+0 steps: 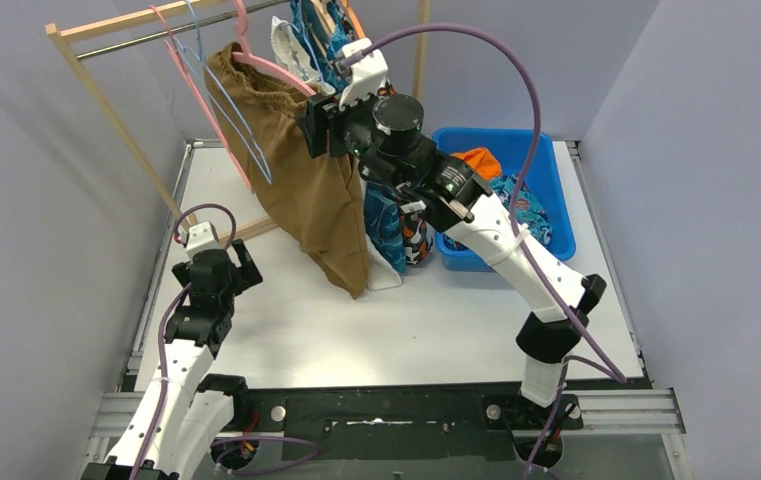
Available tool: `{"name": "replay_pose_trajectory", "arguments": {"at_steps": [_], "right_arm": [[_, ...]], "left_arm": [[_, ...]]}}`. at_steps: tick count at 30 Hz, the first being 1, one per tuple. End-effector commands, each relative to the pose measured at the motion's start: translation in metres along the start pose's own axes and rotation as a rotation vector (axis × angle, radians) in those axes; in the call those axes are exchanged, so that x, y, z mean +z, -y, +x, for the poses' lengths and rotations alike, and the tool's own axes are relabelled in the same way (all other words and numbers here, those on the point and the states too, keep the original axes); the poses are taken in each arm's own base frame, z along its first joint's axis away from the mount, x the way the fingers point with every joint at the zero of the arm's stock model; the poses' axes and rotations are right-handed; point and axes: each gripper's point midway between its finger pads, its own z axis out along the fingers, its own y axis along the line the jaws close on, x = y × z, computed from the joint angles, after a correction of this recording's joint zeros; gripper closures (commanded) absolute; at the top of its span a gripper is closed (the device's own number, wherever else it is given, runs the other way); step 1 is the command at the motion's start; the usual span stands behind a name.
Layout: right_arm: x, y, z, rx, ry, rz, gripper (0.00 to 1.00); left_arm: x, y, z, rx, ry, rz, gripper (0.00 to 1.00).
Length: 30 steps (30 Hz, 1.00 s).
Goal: Remove the shorts from the hanger
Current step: Pick up the hanger from the clothes rod.
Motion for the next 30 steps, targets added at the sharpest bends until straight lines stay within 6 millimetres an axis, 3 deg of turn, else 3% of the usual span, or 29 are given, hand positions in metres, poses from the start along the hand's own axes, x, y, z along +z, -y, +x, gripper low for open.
{"name": "replay_pose_trajectory", "arguments": {"at_steps": [1,8,11,15,18,26,30], "right_arm": [[0.003,-0.018,0.004,0.003,-0.068,-0.138,0.42],[0.019,-0.007,0.014,-0.014,-0.094,-0.172,0.45],[0.027,-0.003,0.017,-0.031,-0.092,-0.164,0.56],[0.036,0.007,0.012,-0.032,-0.047,-0.097,0.83],[0.035,0.011,-0.01,-0.044,0.054,-0.023,1.0],[0.002,0.003,-0.084,-0.05,0.402,0.148,1.0],[-0.016,0.004,-0.109,0.015,0.521,0.194,1.0]], "left_arm": [[-0.003,0.012,-0.03,-0.033,0.084,0.044,0.1],[-0.003,0.013,-0.029,-0.032,0.079,0.048,0.1],[-0.002,0.013,-0.029,-0.03,0.078,0.048,0.1],[-0.002,0.012,-0.029,-0.03,0.077,0.046,0.1],[-0.002,0.012,-0.029,-0.029,0.077,0.045,0.1],[-0.002,0.011,-0.029,-0.031,0.081,0.04,0.1],[-0.002,0.011,-0.029,-0.032,0.082,0.037,0.1]]}}
